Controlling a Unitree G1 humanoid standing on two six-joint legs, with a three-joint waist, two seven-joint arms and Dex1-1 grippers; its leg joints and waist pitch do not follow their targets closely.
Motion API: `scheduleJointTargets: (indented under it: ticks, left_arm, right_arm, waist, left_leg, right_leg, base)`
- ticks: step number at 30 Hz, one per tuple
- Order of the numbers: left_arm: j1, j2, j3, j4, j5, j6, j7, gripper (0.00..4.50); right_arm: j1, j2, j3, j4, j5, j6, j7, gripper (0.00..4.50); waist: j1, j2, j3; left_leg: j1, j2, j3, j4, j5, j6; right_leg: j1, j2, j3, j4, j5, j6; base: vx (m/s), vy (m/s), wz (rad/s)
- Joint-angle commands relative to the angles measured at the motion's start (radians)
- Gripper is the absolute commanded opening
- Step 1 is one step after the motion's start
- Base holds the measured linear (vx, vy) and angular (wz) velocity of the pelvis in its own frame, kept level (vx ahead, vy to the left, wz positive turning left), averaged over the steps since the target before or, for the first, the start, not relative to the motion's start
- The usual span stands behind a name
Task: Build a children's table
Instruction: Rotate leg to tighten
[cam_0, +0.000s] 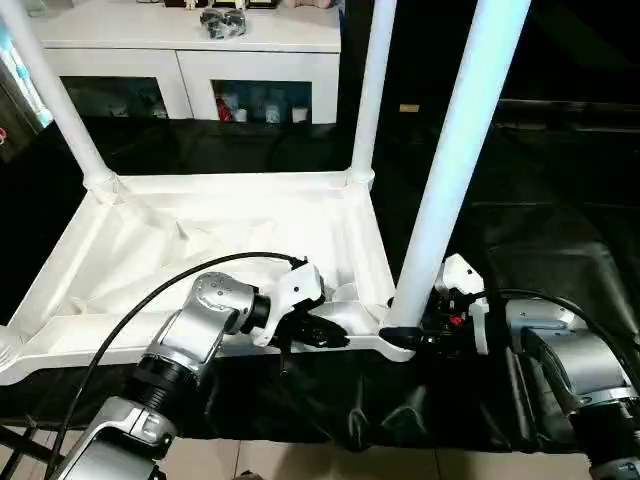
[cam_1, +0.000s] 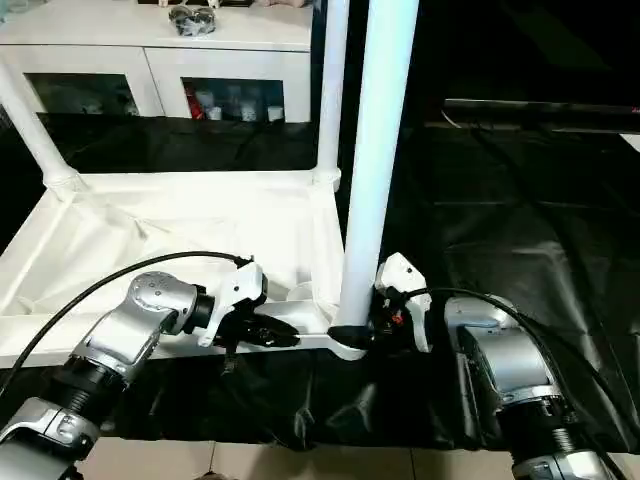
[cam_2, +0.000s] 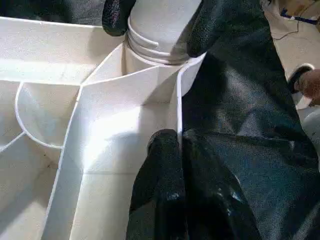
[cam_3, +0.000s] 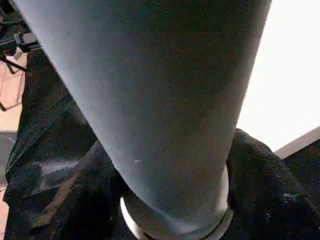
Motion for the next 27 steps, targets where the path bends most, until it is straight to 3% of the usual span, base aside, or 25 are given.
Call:
scheduleJointTargets:
  ticks: [1, 5, 10, 15, 16, 17, 18, 20, 25, 26, 27]
  left_arm:
    - [-0.041, -0.032, -0.030, -0.013, -0.026, -0.017, 0.000, 0.00]
    - [-0.038, -0.036, -0.030, -0.013, -0.022, -0.017, 0.005, 0.00]
    - [-0.038, -0.058, -0.006, -0.007, -0.011, -0.007, 0.086, 0.00]
    - [-0.039, -0.105, 0.021, -0.008, 0.006, 0.023, 0.214, 0.00]
    - [-0.036, -0.122, 0.026, -0.013, 0.010, 0.034, 0.248, 0.00]
    - [-0.031, -0.148, 0.031, -0.023, 0.017, 0.049, 0.295, 0.00]
    - [-0.024, -0.172, 0.033, -0.033, 0.020, 0.065, 0.332, 0.00]
    - [-0.016, -0.195, 0.027, -0.045, 0.021, 0.079, 0.353, 0.00]
    - [0.007, -0.246, -0.004, -0.079, 0.022, 0.098, 0.379, 0.00]
    - [0.008, -0.249, -0.010, -0.082, 0.024, 0.099, 0.377, 0.00]
    - [0.008, -0.249, -0.010, -0.082, 0.024, 0.099, 0.377, 0.00]
  right_arm:
    - [0.005, 0.015, 0.094, -0.048, 0.026, -0.008, 0.076, 2.59]
    - [0.014, 0.026, 0.093, -0.058, 0.034, -0.001, 0.075, 2.56]
    - [0.021, 0.087, 0.062, -0.036, 0.022, 0.002, -0.039, 2.54]
    - [-0.005, 0.198, 0.008, 0.053, -0.030, 0.000, -0.286, 2.52]
    - [-0.012, 0.229, -0.005, 0.076, -0.039, 0.000, -0.347, 2.52]
    - [-0.022, 0.272, -0.020, 0.103, -0.047, -0.002, -0.421, 2.52]
    - [-0.031, 0.313, -0.032, 0.125, -0.052, -0.003, -0.487, 2.52]
    - [-0.039, 0.355, -0.043, 0.140, -0.060, -0.005, -0.551, 2.52]
    - [-0.050, 0.436, -0.052, 0.136, -0.054, -0.011, -0.620, 2.52]
    - [-0.051, 0.439, -0.055, 0.130, -0.047, -0.011, -0.618, 2.87]
    - [-0.051, 0.439, -0.055, 0.130, -0.047, -0.011, -0.618, 2.87]
  waist:
    - [0.000, -0.019, -0.061]
    - [0.002, -0.018, -0.063]
    - [0.002, -0.019, -0.060]
    - [-0.020, -0.020, -0.053]
    - [-0.022, -0.025, -0.054]
    - [-0.027, -0.020, -0.052]
    - [-0.035, -0.027, -0.052]
    - [-0.039, -0.023, -0.051]
    - [-0.045, -0.024, -0.052]
    - [-0.045, -0.022, -0.053]
    - [-0.044, -0.022, -0.053]
  left_leg:
    - [0.016, 0.029, -0.013, -0.061, -0.240, 0.043]
    - [0.015, 0.029, -0.012, -0.059, -0.219, 0.051]
    - [0.016, 0.029, -0.012, -0.060, -0.235, 0.046]
    - [0.019, 0.022, -0.021, -0.070, -0.319, -0.001]
    - [0.019, 0.023, -0.022, -0.071, -0.323, -0.003]
    - [0.021, 0.023, -0.023, -0.072, -0.332, -0.009]
    - [0.021, 0.021, -0.024, -0.072, -0.345, -0.011]
    - [0.018, 0.020, -0.025, -0.073, -0.348, -0.011]
    - [0.021, 0.020, -0.024, -0.073, -0.354, -0.004]
    - [0.019, 0.020, -0.023, -0.074, -0.348, 0.003]
    - [0.019, 0.020, -0.023, -0.074, -0.345, 0.004]
  right_leg:
    - [0.039, -0.050, 0.034, -0.062, -0.304, -0.194]
    - [0.041, -0.049, 0.033, -0.057, -0.257, -0.209]
    - [0.039, -0.050, 0.034, -0.061, -0.295, -0.201]
    - [0.034, -0.054, 0.028, -0.081, -0.463, -0.147]
    - [0.036, -0.053, 0.027, -0.082, -0.477, -0.138]
    - [0.030, -0.054, 0.029, -0.085, -0.492, -0.131]
    - [0.031, -0.053, 0.025, -0.089, -0.511, -0.124]
    - [0.029, -0.054, 0.025, -0.092, -0.532, -0.109]
    - [0.026, -0.050, 0.029, -0.093, -0.492, -0.111]
    - [0.027, -0.049, 0.030, -0.090, -0.468, -0.117]
    - [0.028, -0.049, 0.030, -0.090, -0.460, -0.119]
  base:
    - [0.000, 0.000, 0.00]
    - [0.000, 0.000, 0.00]
    - [0.000, 0.000, 0.00]
    - [0.000, 0.000, 0.00]
    - [0.000, 0.000, 0.00]
    - [0.000, 0.000, 0.00]
    - [0.000, 0.000, 0.00]
    - [0.000, 0.000, 0.00]
    - [0.000, 0.000, 0.00]
    - [0.000, 0.000, 0.00]
    - [0.000, 0.000, 0.00]
